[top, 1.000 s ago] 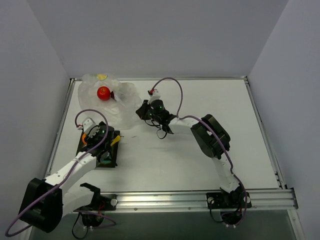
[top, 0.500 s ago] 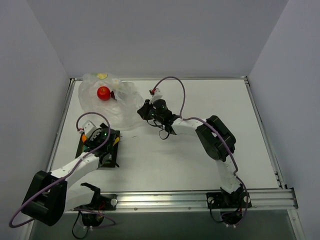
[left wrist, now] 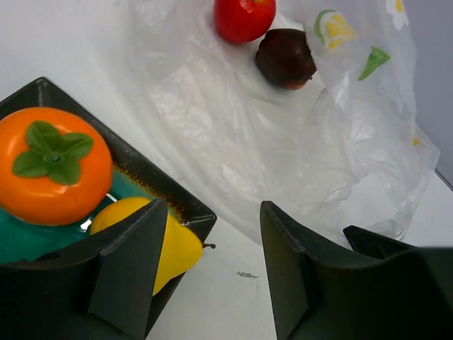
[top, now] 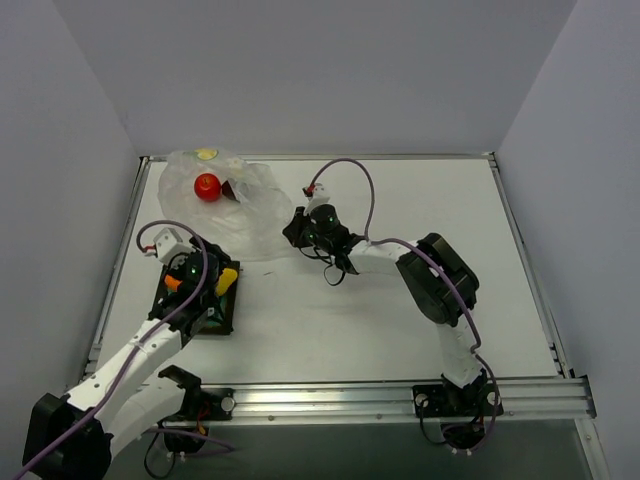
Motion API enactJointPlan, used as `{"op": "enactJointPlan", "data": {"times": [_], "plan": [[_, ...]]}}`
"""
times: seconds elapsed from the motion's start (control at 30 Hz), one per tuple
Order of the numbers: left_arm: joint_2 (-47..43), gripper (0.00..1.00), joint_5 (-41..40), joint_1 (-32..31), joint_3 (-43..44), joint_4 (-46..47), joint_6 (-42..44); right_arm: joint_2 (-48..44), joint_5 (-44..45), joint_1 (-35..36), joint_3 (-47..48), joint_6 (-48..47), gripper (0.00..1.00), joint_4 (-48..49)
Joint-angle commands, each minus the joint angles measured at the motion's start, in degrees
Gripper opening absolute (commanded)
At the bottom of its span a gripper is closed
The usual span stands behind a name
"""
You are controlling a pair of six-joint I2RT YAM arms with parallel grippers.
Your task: Take the fake fruits out of the plastic bag
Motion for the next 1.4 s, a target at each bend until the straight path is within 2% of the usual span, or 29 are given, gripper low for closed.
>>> {"op": "enactJointPlan", "data": {"times": [0.0, 0.1, 0.13, 0.3, 0.4, 0.63, 0.77, 0.8, 0.87, 1.0, 1.03, 1.23, 1.37], "plan": [[2.48, 0.51, 2.05, -0.18, 6.67, 0.65, 3.7, -6.13, 2.35, -0.56, -0.78, -2.12, 0.0, 0.63], [8.63, 0.38, 4.25, 0.0, 12.73, 2.67, 6.68, -7.36, 2.79, -0.56, -1.75, -2.56, 0.0, 0.27], [10.21, 0.28, 6.09, 0.0, 14.31, 3.2, 7.3, -7.54, 2.79, -0.56, -2.36, -2.65, 0.0, 0.27], [24.53, 0.03, 12.51, 2.19, 27.4, 1.29, 9.24, -7.54, 2.44, -1.26, -3.42, -2.38, 0.0, 0.27], [32.97, 0.02, 17.35, 5.35, 34.16, -0.3, 8.98, -7.8, 2.09, -1.53, -3.42, -2.47, 0.0, 0.45], [48.79, 0.03, 18.59, 10.37, 49.21, -6.81, 12.13, -8.07, 1.21, -2.23, -3.51, -2.73, 0.0, 0.71], [56.44, 0.18, 21.31, 12.38, 57.64, -11.01, 16.44, -7.71, 0.77, -2.41, -3.25, -2.73, 0.0, 0.89], [57.94, 0.25, 22.1, 12.56, 59.57, -12.25, 17.14, -7.63, 0.59, -2.41, -2.9, -2.65, 0.0, 0.89], [62.07, 0.29, 22.63, 12.92, 63.89, -13.92, 18.81, -7.54, 0.5, -2.5, -2.63, -2.65, 0.0, 0.89], [65.16, 0.54, 25.18, 13.53, 66.18, -12.44, 20.66, -7.45, 0.24, -2.58, -2.19, -2.65, 0.0, 0.89], [65.86, 0.63, 25.79, 13.62, 66.53, -12.09, 20.92, -7.45, -0.11, -2.5, -2.02, -2.65, 0.0, 0.89], [68.14, 0.84, 27.2, 13.88, 69.96, -10.5, 22.25, -6.57, -0.73, -2.41, -1.58, -2.56, 0.0, 0.89], [70.61, 0.94, 28.78, 14.32, 72.51, -10.5, 21.98, -5.96, -1.17, -2.49, -1.31, -2.38, 0.0, 0.98]]}}
